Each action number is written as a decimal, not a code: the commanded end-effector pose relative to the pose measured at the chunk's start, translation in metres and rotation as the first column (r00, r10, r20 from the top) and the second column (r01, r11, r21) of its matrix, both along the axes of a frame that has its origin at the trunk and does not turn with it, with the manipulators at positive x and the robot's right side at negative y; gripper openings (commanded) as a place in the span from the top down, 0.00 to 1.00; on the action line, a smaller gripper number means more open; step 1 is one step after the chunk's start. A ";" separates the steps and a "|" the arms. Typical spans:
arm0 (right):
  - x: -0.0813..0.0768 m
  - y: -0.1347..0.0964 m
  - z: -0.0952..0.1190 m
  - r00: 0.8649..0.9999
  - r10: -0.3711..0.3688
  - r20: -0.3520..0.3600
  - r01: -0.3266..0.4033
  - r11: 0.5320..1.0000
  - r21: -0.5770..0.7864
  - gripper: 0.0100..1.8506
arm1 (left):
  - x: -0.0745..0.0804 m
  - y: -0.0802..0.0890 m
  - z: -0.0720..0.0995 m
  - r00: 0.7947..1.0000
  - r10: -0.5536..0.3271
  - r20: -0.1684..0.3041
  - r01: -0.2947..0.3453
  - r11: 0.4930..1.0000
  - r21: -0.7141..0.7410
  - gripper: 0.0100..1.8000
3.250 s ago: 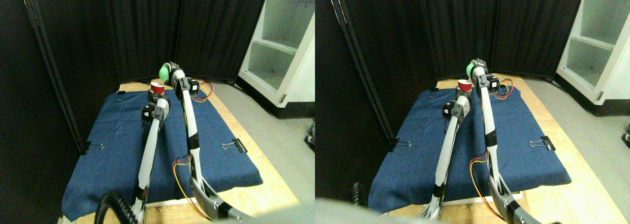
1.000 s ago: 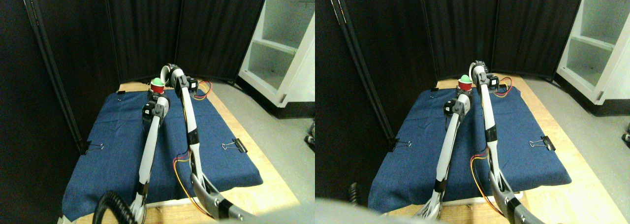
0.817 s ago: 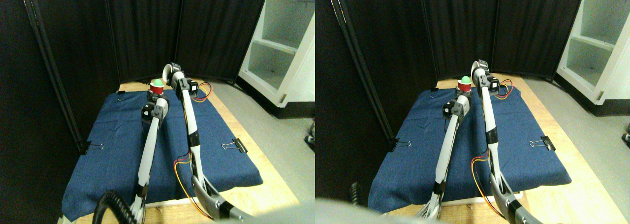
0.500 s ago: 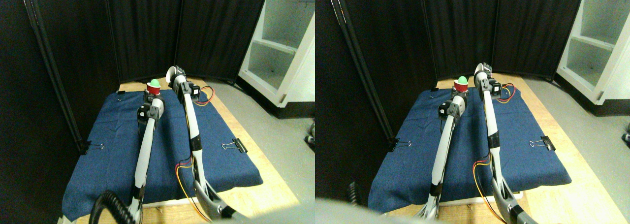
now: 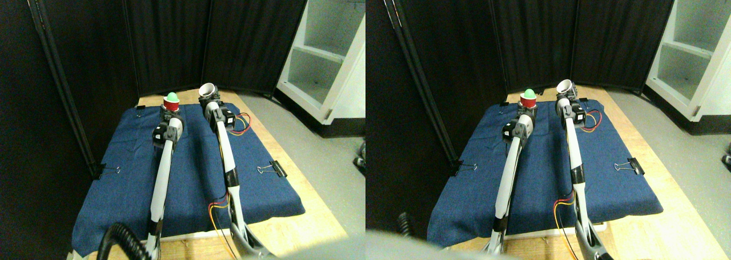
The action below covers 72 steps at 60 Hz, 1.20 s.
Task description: Pour (bimanual)
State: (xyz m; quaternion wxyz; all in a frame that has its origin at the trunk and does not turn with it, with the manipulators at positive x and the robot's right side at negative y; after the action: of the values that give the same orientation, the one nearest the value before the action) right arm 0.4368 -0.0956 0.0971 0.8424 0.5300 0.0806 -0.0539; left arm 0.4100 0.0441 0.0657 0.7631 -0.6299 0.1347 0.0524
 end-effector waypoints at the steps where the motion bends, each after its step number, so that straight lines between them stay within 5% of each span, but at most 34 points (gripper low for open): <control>1: 0.001 -0.001 -0.001 0.999 -0.025 0.030 0.025 1.000 0.009 0.83 | 0.003 0.003 0.003 0.999 0.018 0.040 -0.017 1.000 -0.009 0.82; 6: 0.000 -0.004 -0.010 0.998 -0.057 0.005 0.056 0.991 0.121 0.83 | 0.004 0.009 -0.002 0.999 0.028 0.040 -0.028 1.000 0.004 0.82; 27: -0.006 -0.016 -0.039 0.995 -0.102 -0.021 0.104 0.983 0.151 0.83 | 0.009 0.031 -0.029 0.998 0.063 0.023 -0.063 0.998 0.017 0.82; 30: -0.008 -0.018 -0.042 0.996 -0.093 -0.012 0.094 0.982 0.163 0.83 | 0.010 0.035 -0.037 0.994 0.109 0.008 -0.109 0.994 0.023 0.82; 72: -0.015 -0.029 -0.075 0.985 -0.169 -0.042 0.174 0.968 0.183 0.83 | 0.016 0.044 -0.089 0.986 0.158 -0.048 -0.155 0.986 0.066 0.82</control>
State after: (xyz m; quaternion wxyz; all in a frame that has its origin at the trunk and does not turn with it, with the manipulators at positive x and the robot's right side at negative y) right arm 0.4194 -0.1226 0.0226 0.7811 0.6082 0.0644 -0.1259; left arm 0.4208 0.0883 -0.0266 0.7666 -0.6144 0.1169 0.1457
